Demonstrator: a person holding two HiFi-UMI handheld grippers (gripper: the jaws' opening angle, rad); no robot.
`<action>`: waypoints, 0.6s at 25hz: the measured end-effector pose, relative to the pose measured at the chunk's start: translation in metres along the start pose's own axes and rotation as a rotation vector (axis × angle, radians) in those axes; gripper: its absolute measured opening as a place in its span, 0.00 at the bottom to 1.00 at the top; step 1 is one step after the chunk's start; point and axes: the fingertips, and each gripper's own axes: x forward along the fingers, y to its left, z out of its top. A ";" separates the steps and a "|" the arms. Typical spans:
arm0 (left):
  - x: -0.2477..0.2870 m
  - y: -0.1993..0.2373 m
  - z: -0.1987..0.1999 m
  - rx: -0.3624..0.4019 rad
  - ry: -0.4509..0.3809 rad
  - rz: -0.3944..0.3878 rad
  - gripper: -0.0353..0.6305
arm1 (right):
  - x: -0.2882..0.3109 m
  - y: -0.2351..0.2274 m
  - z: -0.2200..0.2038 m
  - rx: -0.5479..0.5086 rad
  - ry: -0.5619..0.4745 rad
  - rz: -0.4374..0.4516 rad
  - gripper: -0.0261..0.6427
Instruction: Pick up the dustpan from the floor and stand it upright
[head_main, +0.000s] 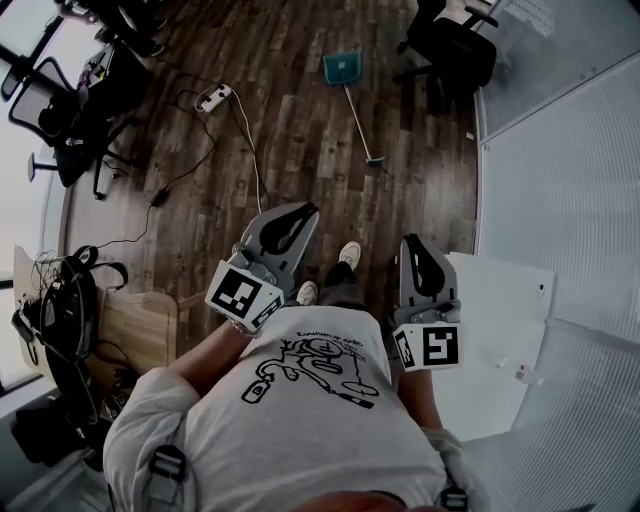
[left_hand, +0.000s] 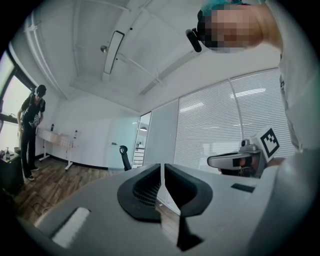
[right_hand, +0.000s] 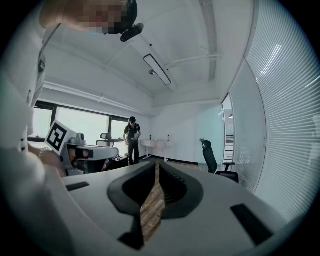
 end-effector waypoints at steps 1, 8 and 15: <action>0.009 0.002 -0.001 0.000 0.001 0.003 0.08 | 0.005 -0.008 -0.001 0.003 -0.002 0.002 0.07; 0.080 0.015 -0.004 0.001 0.024 0.015 0.08 | 0.044 -0.074 -0.004 0.015 -0.005 0.009 0.07; 0.154 0.018 -0.001 0.005 0.032 0.004 0.08 | 0.075 -0.138 -0.005 0.031 -0.008 0.009 0.07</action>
